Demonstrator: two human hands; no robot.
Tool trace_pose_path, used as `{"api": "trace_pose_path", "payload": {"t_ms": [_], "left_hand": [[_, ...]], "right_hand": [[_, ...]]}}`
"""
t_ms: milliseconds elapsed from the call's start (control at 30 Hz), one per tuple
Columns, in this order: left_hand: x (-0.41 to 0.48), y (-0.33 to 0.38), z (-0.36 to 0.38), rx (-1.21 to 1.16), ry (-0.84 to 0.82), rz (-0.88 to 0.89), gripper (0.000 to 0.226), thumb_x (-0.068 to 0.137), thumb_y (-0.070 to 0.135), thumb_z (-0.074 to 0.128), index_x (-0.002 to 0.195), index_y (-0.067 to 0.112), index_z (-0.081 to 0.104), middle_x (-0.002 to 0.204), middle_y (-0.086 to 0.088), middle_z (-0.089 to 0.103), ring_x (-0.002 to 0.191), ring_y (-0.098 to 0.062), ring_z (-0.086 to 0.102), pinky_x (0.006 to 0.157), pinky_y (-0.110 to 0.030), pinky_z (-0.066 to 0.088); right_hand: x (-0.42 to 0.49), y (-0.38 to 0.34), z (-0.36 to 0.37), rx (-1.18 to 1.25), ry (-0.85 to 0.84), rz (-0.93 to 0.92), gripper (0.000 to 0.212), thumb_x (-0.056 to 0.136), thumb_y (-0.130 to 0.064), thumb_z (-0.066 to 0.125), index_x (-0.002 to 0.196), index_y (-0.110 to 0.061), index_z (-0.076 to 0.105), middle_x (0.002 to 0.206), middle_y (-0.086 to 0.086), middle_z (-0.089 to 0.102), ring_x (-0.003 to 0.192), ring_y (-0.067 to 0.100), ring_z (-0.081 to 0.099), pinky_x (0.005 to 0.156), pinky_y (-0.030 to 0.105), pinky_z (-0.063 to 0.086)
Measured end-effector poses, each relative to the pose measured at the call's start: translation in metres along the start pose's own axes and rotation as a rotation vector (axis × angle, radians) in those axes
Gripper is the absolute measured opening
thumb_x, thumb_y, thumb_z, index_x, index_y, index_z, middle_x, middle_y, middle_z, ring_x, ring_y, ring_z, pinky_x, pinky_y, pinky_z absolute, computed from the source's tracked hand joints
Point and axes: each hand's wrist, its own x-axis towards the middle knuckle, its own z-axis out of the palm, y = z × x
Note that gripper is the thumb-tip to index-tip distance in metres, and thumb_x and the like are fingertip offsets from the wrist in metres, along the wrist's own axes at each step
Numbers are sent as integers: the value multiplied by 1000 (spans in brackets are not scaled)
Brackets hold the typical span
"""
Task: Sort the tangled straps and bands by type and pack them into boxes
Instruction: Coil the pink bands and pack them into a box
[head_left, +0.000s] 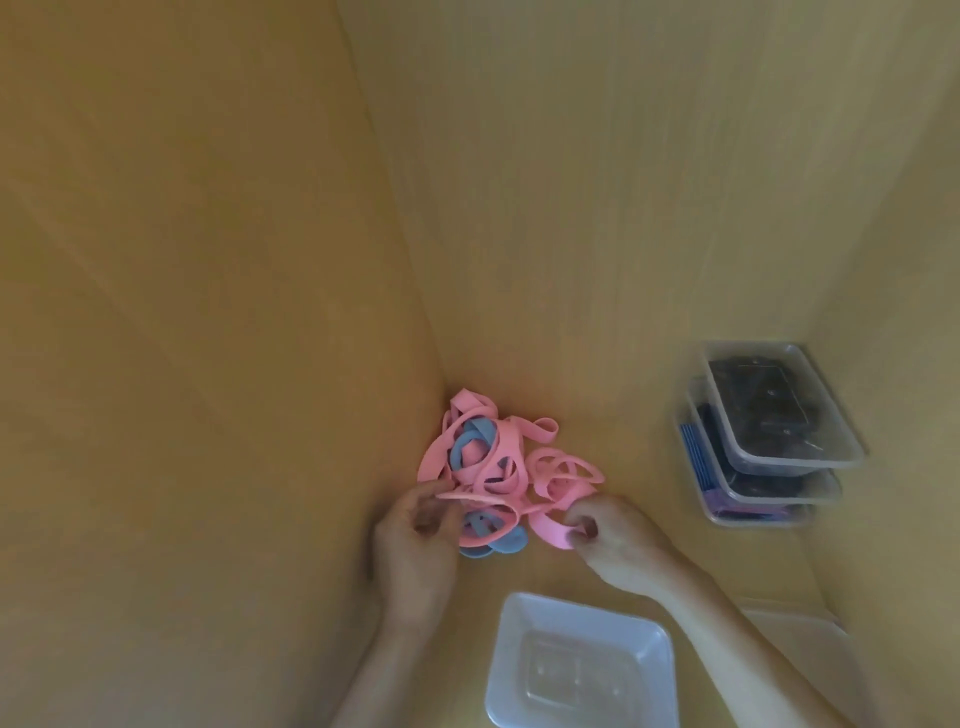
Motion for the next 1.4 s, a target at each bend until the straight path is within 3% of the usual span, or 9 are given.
{"api": "trace_pose_path", "payload": {"t_ms": [133, 300, 400, 533, 667, 867, 1000, 1300, 1400], "left_hand": [[3, 6, 6, 84, 86, 27, 17, 86, 15, 76, 77, 27, 68, 66, 10, 60, 61, -3, 53, 59, -18, 44], [-2, 21, 4, 155, 92, 77, 20, 89, 20, 74, 72, 25, 63, 80, 1, 58, 68, -8, 56, 64, -13, 41], [2, 35, 2, 84, 20, 18, 18, 94, 20, 68, 76, 19, 68, 73, -1, 70, 64, -8, 61, 59, -18, 47], [6, 62, 2, -11, 3, 2, 16, 95, 17, 67, 80, 13, 69, 75, -2, 73, 65, -9, 63, 59, -25, 51], [9, 85, -3, -60, -16, 6, 13, 95, 16, 67, 82, 15, 71, 75, 3, 74, 66, -7, 68, 58, -20, 54], [8, 104, -11, -103, -87, 23, 10, 96, 14, 65, 89, 11, 72, 80, 1, 76, 70, -7, 71, 60, -18, 55], [10, 115, -14, -106, -120, 56, 12, 97, 14, 64, 90, 7, 71, 81, -1, 76, 74, -8, 71, 66, -19, 56], [31, 141, -12, -156, -100, 92, 14, 97, 12, 64, 99, 0, 70, 81, -6, 74, 74, -9, 71, 71, -20, 58], [38, 148, -9, -191, -103, 85, 14, 97, 12, 64, 98, 1, 71, 83, -8, 75, 75, -10, 72, 70, -19, 58]], "right_hand": [[3, 3, -16, 104, 98, -76, 33, 88, -18, 68, 73, -46, 60, 99, -30, 50, 81, -8, 55, 68, 8, 37], [-4, 16, -22, -45, -150, -25, 16, 88, -24, 61, 78, -24, 73, 107, -8, 69, 93, 12, 66, 84, 35, 56], [-5, 24, -24, 43, -43, 50, 16, 93, -28, 59, 86, -27, 72, 96, -13, 70, 87, 10, 67, 79, 36, 57], [18, 30, -24, 124, 235, 282, 20, 97, -32, 54, 90, -17, 63, 84, 4, 67, 76, 24, 66, 67, 36, 54], [39, 40, -11, 182, 192, 476, 38, 93, -48, 59, 99, -10, 61, 83, 7, 70, 73, 26, 69, 56, 31, 48], [60, 34, 3, 395, 175, 543, 9, 81, -19, 66, 80, -11, 65, 75, 7, 67, 66, 22, 64, 52, 27, 49], [64, 24, -3, 658, 233, 591, 9, 80, -2, 63, 71, -5, 62, 73, 10, 65, 63, 21, 59, 54, 27, 45], [51, -47, -68, 976, 265, 123, 30, 81, 12, 63, 79, -18, 70, 77, -1, 71, 75, 18, 65, 67, 30, 47], [39, -70, -98, 963, 271, -83, 28, 86, 8, 65, 86, -19, 71, 77, -7, 73, 77, 8, 68, 69, 18, 49]]}}
